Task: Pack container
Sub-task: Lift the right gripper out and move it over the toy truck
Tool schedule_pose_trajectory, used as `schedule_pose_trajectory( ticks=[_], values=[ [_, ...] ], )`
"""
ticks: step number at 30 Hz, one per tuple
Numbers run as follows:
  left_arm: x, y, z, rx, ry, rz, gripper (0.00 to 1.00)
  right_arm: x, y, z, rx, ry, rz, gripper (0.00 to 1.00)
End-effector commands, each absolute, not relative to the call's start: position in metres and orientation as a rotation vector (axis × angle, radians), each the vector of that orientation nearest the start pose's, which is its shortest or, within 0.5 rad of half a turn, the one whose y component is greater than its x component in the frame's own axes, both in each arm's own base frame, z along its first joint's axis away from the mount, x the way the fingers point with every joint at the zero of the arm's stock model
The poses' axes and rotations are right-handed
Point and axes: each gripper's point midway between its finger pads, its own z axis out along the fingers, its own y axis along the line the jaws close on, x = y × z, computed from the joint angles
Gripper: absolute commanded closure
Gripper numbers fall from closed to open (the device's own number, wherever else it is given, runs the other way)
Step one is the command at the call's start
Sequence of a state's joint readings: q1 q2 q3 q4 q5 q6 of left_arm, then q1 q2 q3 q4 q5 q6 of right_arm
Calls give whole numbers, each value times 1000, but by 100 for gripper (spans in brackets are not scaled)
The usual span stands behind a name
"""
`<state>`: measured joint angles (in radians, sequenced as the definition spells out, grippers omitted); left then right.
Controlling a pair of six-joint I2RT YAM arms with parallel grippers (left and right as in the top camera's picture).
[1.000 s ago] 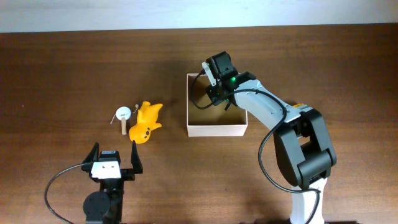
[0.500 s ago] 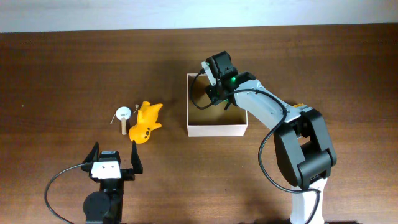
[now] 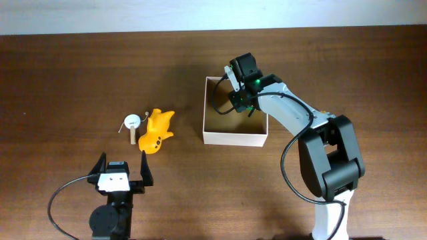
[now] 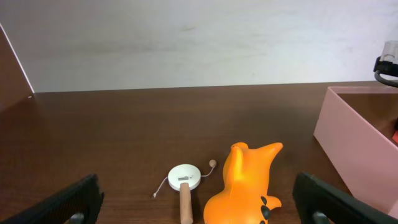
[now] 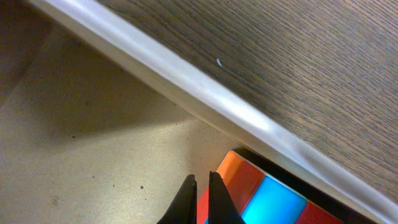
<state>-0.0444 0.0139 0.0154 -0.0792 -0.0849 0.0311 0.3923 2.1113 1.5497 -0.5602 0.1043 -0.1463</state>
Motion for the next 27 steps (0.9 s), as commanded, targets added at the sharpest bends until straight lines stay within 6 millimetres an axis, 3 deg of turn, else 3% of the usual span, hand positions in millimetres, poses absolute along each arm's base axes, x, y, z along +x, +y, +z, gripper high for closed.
schedule_pose_trajectory(
  ticks=[1, 4, 7, 11, 13, 16, 17, 19, 20, 27],
  values=[
    [246, 2, 157, 18, 1647, 62, 1, 469, 173, 36, -693, 2602, -79, 96],
    [246, 2, 158, 18, 1646, 62, 1, 469, 181, 43, -710, 2590, -73, 92],
    [246, 2, 158, 18, 1646, 62, 1, 470, 194, 59, -742, 2579, -52, 77],
    [246, 2, 157, 18, 1647, 62, 1, 468, 214, 92, -788, 2565, -25, 60],
    [246, 2, 157, 18, 1647, 62, 1, 466, 224, 109, -809, 2554, -11, 58],
    [246, 2, 157, 18, 1647, 62, 1, 465, 231, 134, -794, 2546, -4, 59],
    [246, 2, 158, 18, 1646, 62, 1, 466, 229, 141, -761, 2552, -9, 63],
    [246, 2, 158, 18, 1646, 62, 1, 471, 218, 151, -675, 2565, -37, 91],
    [246, 2, 157, 18, 1647, 62, 1, 474, 211, 155, -626, 2573, -56, 96],
    [246, 2, 158, 18, 1646, 62, 1, 483, 145, 155, -321, 2673, -145, 96]
  ],
)
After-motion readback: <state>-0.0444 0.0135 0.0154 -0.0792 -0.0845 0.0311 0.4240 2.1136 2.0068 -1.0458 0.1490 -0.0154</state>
